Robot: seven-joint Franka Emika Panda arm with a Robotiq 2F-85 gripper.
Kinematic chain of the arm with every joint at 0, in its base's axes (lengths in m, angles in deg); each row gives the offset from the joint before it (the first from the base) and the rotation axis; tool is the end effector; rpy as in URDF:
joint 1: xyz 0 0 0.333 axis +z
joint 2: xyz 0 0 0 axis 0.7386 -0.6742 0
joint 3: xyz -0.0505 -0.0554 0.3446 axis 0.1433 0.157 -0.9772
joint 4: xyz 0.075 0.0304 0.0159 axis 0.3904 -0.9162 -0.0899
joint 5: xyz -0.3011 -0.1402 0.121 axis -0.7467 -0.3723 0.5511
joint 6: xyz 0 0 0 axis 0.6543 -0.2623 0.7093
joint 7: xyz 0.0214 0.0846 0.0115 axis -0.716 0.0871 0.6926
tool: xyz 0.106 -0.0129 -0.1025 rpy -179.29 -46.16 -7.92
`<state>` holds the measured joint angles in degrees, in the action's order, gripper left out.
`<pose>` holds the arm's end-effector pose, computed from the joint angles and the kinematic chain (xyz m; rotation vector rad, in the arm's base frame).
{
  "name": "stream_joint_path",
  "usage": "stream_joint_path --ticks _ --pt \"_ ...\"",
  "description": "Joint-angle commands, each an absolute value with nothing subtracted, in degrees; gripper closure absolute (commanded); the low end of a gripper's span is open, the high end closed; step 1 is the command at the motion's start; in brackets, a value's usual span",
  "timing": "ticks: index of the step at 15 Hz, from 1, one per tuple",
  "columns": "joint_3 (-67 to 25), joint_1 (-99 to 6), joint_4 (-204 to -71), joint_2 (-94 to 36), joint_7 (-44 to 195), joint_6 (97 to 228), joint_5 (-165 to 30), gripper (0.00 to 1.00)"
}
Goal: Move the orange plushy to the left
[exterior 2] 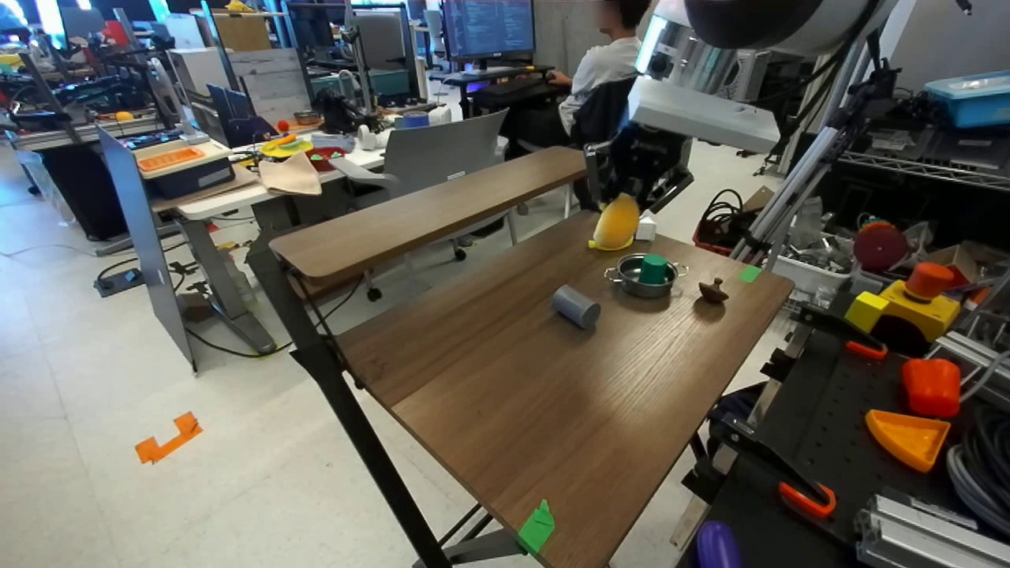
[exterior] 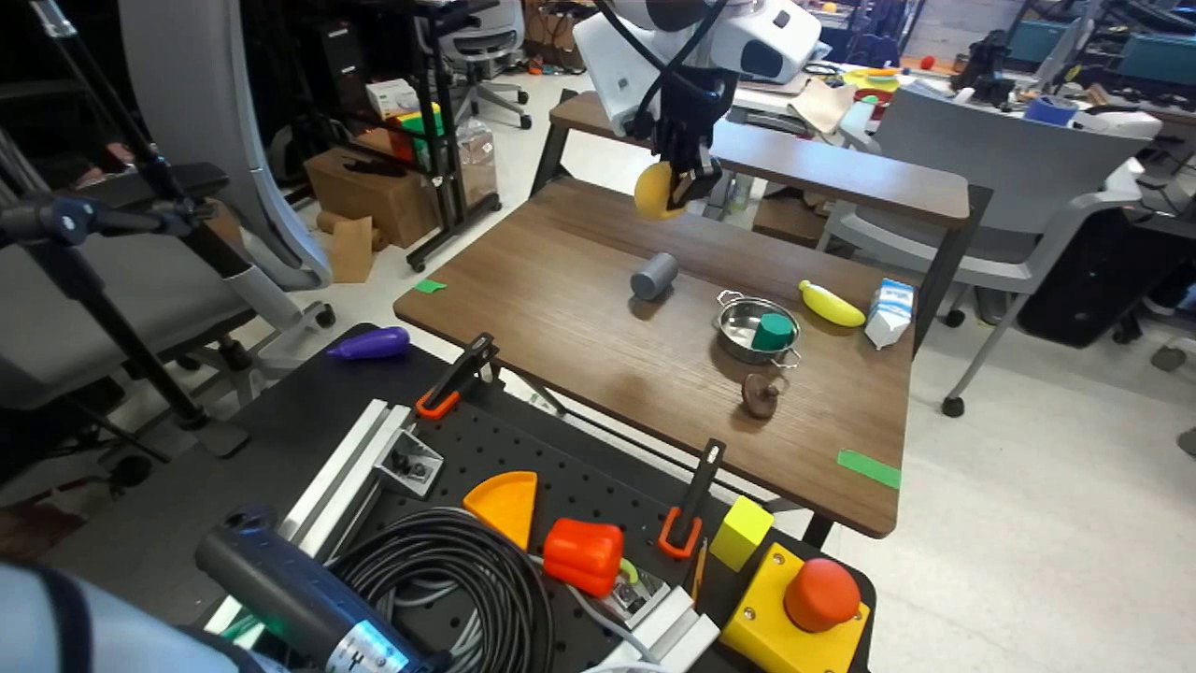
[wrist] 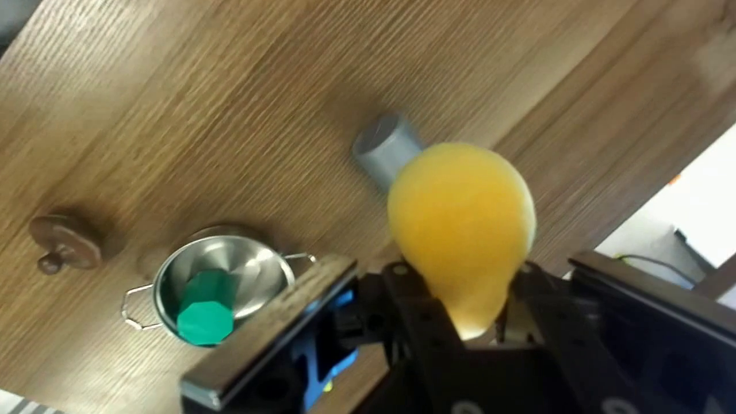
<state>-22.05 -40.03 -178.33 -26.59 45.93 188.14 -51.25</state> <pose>0.5388 0.0360 0.2844 -2.7790 1.0506 -0.2724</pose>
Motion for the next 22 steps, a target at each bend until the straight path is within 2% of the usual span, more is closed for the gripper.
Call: stream_joint_path --ticks 1,10,22 --pt "-23.90 -37.39 -175.57 -27.92 47.63 183.77 -56.76 0.95" --pt "-18.56 -28.38 -169.51 -38.88 45.37 184.16 -79.51 0.95" --pt "-15.18 -23.86 -162.81 -50.95 46.16 185.32 -80.27 0.95"
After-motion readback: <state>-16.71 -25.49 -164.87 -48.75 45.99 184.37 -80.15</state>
